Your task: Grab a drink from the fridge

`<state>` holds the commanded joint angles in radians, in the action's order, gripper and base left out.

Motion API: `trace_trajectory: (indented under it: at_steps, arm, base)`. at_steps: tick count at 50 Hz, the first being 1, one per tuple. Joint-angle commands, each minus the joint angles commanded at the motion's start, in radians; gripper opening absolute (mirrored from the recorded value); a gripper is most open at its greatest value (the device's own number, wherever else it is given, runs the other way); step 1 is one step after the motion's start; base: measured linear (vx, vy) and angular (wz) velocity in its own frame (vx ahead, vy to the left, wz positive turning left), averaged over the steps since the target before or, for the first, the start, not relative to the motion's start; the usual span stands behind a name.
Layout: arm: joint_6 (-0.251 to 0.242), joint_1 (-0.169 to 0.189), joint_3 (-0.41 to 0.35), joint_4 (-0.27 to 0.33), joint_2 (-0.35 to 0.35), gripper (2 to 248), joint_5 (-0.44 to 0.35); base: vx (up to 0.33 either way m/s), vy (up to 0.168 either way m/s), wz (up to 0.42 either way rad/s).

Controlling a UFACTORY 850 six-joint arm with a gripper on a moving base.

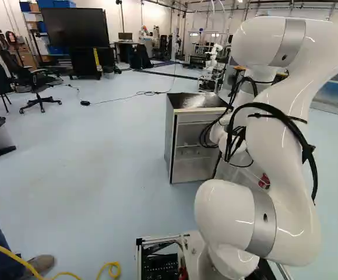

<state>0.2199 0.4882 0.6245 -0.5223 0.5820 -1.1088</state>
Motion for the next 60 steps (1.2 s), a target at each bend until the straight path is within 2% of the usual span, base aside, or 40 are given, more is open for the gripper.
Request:
trace_trajectory:
  at_steps: [16, 33, 48, 60]
  arm:
    - [0.000, 0.020, 0.024, 0.000, 0.016, 247, 0.000]
    - [-0.002, 0.025, 0.030, 0.000, 0.020, 247, 0.000]
    - [-0.118, 0.025, 0.030, 0.000, 0.020, 247, 0.000]
    - [-0.138, 0.025, 0.030, 0.000, 0.020, 247, 0.000]
  base:
    - [0.000, 0.000, 0.000]
    - [0.000, 0.000, 0.000]
    - [0.000, 0.000, 0.000]
    - [0.000, 0.000, 0.000]
